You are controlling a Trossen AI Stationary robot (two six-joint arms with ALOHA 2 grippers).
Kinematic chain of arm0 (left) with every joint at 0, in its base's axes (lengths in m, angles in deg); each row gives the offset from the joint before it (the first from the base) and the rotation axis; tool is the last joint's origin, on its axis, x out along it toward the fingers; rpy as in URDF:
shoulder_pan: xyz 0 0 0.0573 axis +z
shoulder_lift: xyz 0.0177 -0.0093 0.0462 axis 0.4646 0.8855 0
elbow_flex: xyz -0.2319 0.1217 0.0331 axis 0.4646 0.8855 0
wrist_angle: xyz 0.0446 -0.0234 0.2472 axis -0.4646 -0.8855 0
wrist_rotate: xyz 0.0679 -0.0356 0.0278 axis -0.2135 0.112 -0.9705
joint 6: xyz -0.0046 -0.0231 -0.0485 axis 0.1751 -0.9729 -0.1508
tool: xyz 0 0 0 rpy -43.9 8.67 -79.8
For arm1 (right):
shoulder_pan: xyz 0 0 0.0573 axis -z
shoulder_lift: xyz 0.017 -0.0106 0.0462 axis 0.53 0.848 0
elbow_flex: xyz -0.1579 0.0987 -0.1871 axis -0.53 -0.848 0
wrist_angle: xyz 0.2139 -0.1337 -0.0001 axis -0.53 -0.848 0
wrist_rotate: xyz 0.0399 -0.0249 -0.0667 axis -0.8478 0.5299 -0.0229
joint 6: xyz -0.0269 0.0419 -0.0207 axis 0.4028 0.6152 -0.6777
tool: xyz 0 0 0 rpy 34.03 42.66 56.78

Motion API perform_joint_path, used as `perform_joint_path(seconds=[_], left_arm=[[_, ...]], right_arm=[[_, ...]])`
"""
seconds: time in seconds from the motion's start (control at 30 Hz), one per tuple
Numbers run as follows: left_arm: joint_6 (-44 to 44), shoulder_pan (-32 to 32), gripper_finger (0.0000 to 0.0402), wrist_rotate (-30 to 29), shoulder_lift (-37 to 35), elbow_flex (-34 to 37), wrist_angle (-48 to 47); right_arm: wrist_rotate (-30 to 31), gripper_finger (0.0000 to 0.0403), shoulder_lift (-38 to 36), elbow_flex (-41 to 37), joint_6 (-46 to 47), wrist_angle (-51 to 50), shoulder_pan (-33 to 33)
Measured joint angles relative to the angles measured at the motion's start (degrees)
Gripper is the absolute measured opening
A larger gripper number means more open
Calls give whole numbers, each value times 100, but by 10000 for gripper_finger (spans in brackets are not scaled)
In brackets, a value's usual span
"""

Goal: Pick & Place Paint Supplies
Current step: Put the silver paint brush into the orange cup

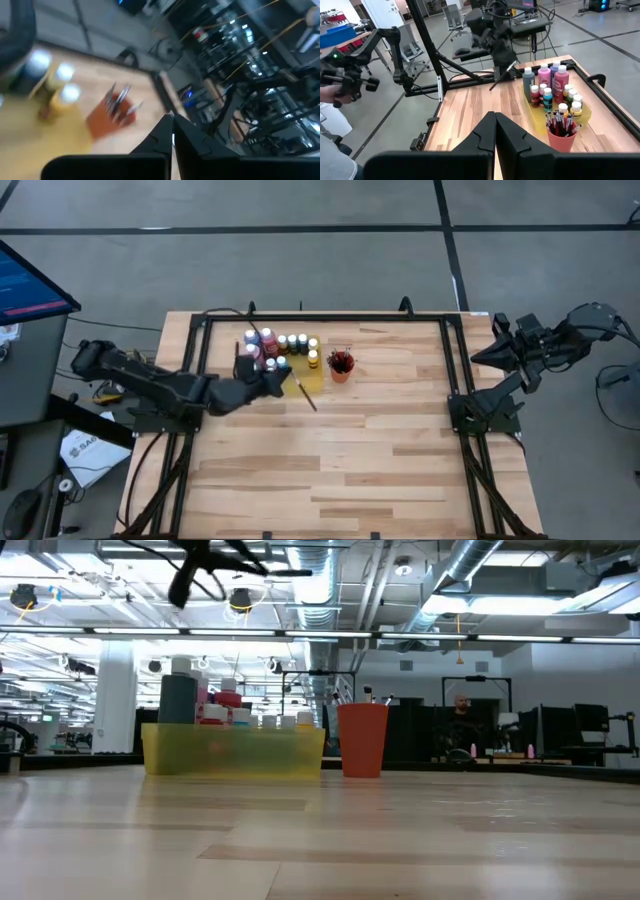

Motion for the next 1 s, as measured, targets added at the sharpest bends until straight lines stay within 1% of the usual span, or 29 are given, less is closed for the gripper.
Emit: perform_joint_path(seconds=[0.17, 0.37, 0.43, 0.53, 0.67, 0.77, 0.9, 1.0], left_arm=[[1811, 353, 0, -28, 0, -4, 1236], [3998, 845, 0, -33, 0, -4, 2160], [4604, 1003, 0, -34, 47, -6, 2402], [5135, 1220, 0, 37, 193, -7, 2720], [5444, 1449, 0, 125, 679, -65, 3163], [5943, 1561, 0, 214, 1207, -435, 3167], [6762, 1661, 0, 562, 2010, -1235, 3176], [7243, 1714, 0, 589, 2539, -1756, 3175]], right_arm=[[1, 1, 0, 0, 0, 2, 0], [2, 1, 0, 0, 0, 2, 0], [2, 1, 0, 0, 0, 2, 0], [5, 1, 0, 0, 0, 2, 0], [113, 1, 0, 0, 0, 4, 0], [120, 1, 2, 0, 0, 24, 0], [133, 1, 2, 0, 2, 127, 2], [136, 1, 2, 0, 29, 142, 0]])
